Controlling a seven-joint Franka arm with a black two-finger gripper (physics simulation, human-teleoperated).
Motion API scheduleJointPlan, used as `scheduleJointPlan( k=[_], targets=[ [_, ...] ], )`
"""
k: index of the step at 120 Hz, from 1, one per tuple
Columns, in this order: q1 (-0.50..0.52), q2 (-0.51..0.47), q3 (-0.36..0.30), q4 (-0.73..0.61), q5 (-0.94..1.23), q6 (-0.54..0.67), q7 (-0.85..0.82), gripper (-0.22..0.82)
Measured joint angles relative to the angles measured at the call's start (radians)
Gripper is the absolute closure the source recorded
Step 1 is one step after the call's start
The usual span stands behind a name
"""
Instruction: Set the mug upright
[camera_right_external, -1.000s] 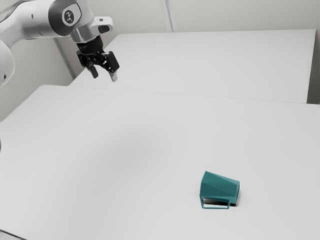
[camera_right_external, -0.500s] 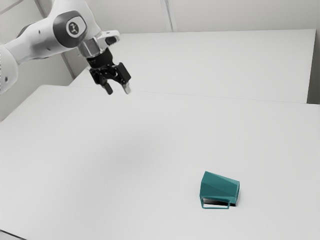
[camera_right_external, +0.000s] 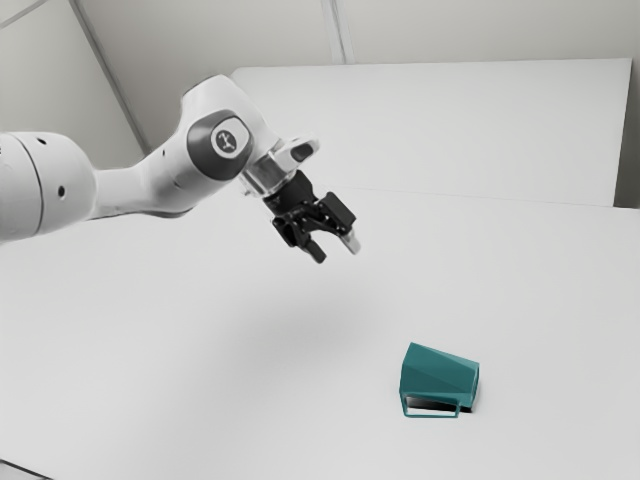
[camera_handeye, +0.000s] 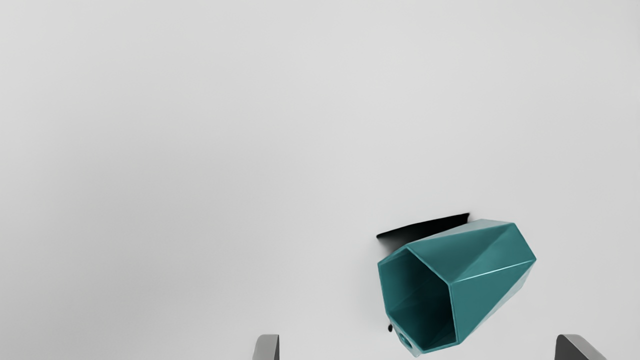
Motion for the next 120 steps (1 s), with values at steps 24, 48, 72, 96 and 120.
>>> scheduleJointPlan(
  k=[24,48,72,96,120],
  targets=[
    [-0.006,0.013,-0.100,-0.090,-0.164,0.143,0.023,0.00],
    [-0.002,0.050,-0.146,-0.162,-0.260,0.237,0.067,0.00],
    [-0.006,0.056,-0.217,-0.232,-0.372,0.308,0.129,0.00],
    [-0.003,0.081,-0.237,-0.268,-0.499,0.346,0.204,0.00],
    [-0.007,0.112,-0.272,-0.269,-0.579,0.362,0.259,0.00]
  ],
)
